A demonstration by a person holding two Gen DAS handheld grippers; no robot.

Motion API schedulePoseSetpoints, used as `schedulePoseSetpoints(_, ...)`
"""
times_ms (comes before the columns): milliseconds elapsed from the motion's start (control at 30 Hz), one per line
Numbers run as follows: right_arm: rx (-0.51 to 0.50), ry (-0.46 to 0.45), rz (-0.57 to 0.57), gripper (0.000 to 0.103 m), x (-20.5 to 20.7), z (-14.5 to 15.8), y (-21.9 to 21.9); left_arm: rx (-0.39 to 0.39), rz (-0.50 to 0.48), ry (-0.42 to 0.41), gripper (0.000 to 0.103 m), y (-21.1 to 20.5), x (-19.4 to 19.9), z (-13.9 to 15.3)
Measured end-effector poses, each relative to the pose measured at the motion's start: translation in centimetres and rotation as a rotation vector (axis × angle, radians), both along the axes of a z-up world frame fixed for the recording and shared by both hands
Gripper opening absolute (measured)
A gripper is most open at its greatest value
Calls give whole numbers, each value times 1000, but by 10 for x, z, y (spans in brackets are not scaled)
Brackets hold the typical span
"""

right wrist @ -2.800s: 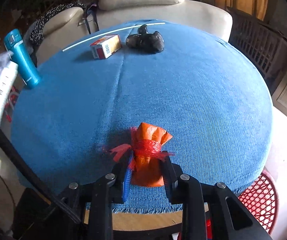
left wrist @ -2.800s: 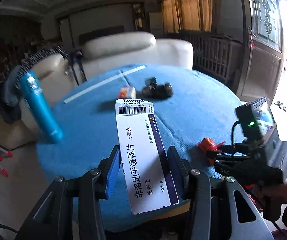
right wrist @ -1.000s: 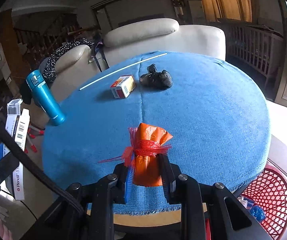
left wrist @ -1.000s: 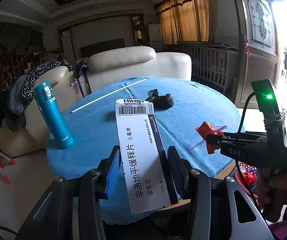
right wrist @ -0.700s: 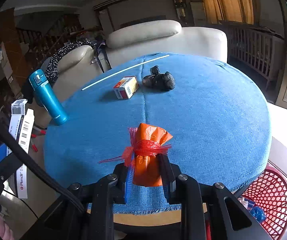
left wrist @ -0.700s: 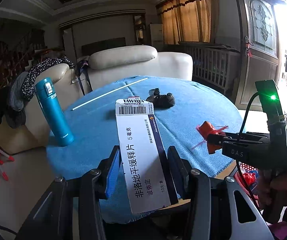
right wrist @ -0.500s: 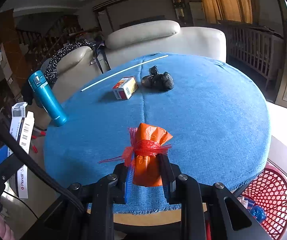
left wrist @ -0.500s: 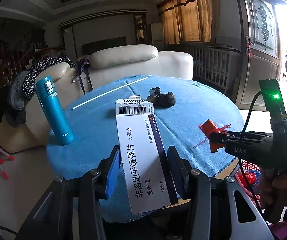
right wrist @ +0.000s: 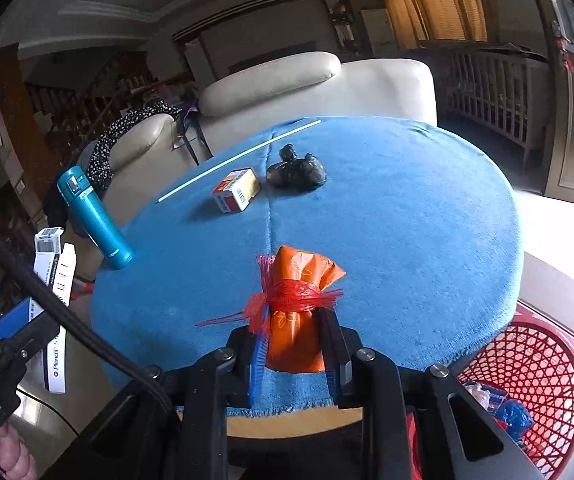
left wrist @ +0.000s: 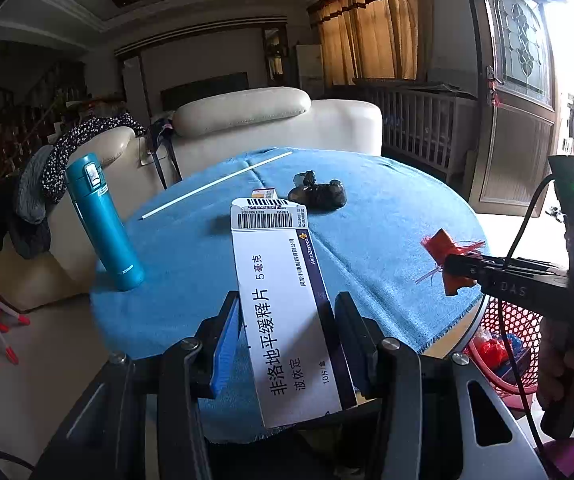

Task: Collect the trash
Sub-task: 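Lift the orange mesh bag and white box off the table and hold them, then carry both items over the red basket and open both tools to drop them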

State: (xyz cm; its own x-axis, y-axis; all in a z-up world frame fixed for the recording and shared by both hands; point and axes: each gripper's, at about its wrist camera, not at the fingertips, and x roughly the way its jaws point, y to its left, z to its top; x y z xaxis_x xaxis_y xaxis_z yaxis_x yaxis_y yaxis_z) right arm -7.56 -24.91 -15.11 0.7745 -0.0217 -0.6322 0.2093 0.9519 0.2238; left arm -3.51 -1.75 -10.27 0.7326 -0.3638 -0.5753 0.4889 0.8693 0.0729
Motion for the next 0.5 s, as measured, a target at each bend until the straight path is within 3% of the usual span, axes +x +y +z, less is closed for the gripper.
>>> schedulePoseSetpoints(300, -60, -85, -48, 26, -29, 31, -15, 13, -18, 44, 49, -19, 9, -1)
schedulePoseSetpoints(500, -78, -145, -135, 26, -74, 56, -48, 1, -87, 12, 49, -45, 0, 21)
